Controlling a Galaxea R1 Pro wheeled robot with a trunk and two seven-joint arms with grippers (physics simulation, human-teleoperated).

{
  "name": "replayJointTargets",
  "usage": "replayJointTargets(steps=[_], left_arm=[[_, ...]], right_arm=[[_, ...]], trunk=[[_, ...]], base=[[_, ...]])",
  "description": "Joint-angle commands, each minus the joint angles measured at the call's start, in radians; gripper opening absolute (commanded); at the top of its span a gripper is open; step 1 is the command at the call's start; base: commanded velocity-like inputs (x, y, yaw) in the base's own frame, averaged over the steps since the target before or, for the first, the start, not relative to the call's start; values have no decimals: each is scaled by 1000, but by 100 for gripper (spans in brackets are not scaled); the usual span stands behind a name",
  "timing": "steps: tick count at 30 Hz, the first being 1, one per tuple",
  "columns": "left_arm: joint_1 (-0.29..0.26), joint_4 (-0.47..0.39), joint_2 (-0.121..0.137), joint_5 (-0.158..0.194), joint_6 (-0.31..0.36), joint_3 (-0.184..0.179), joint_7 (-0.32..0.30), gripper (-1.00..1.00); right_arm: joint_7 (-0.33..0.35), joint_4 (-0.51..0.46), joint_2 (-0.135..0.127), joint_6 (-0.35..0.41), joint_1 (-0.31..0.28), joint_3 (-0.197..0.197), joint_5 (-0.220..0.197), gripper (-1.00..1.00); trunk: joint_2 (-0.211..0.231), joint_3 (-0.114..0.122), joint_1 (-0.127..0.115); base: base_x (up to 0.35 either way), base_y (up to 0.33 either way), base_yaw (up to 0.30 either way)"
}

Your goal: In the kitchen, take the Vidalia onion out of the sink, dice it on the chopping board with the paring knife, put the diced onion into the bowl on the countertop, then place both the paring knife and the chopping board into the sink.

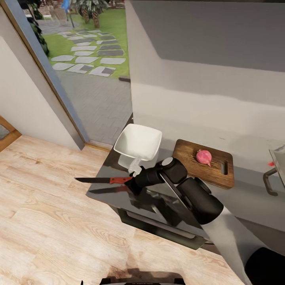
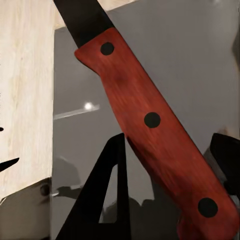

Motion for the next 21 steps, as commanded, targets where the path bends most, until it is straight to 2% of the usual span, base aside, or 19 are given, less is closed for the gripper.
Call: replayJointTargets(steps=[1,6,15,21], left_arm=[[-2,4,0,3,-6,0,-1,100],[-1,4,0,3,-6,0,-1,100],[-1,4,0,3,-6,0,-1,100],[-1,4,-1,3,-6,0,-1,100]], right_arm=[[7,-4,1,4,-1,-1,9,-100],[-3,-17,7,8,-5,-8,14,-100],[-20,-18,17,7,-7,-20,32,-100],[-24,-18,18,7,-7,-48,36,-100]], trunk=[[-2,-1,1],[-2,-1,1],[-2,-1,1],[-2,-1,1]], base=[[0,0,0],[-42,4,0],[-135,82,0],[-171,116,0]])
